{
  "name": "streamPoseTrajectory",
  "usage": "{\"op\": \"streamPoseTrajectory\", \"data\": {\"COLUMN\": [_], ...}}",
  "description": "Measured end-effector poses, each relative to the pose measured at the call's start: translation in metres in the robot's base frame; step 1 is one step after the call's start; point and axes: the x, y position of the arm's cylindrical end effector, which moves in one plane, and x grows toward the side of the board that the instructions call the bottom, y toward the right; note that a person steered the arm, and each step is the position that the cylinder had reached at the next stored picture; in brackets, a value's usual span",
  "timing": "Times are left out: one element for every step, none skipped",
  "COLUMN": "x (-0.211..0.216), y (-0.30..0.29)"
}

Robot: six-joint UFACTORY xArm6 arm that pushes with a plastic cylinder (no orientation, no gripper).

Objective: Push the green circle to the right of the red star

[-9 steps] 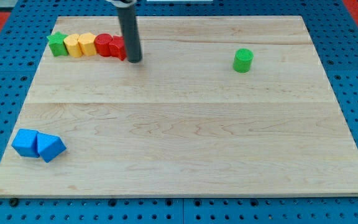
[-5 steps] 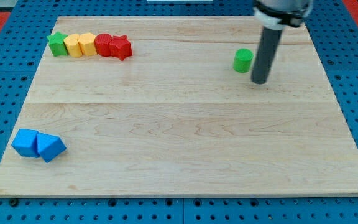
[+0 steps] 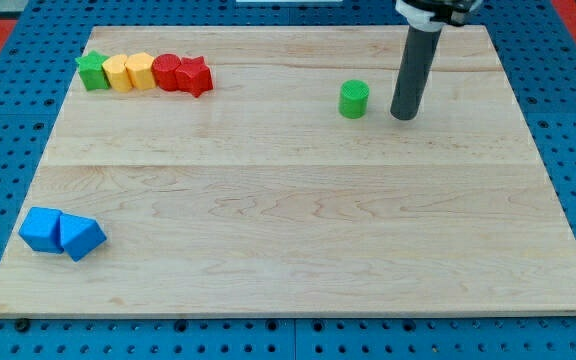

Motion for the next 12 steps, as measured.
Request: {"op": "streamPoseTrajectory", "data": {"x": [-0.022,-0.04,-0.042,-0.034,-0.02,-0.003,-0.005,-0.005,-0.023,-0.032,-0.037,-0.047], "y": [-0.021,-0.051,-0.084,-0.099,-0.109,-0.108,-0.124,-0.096,-0.124,-0.138,-0.152,-0.181]}}
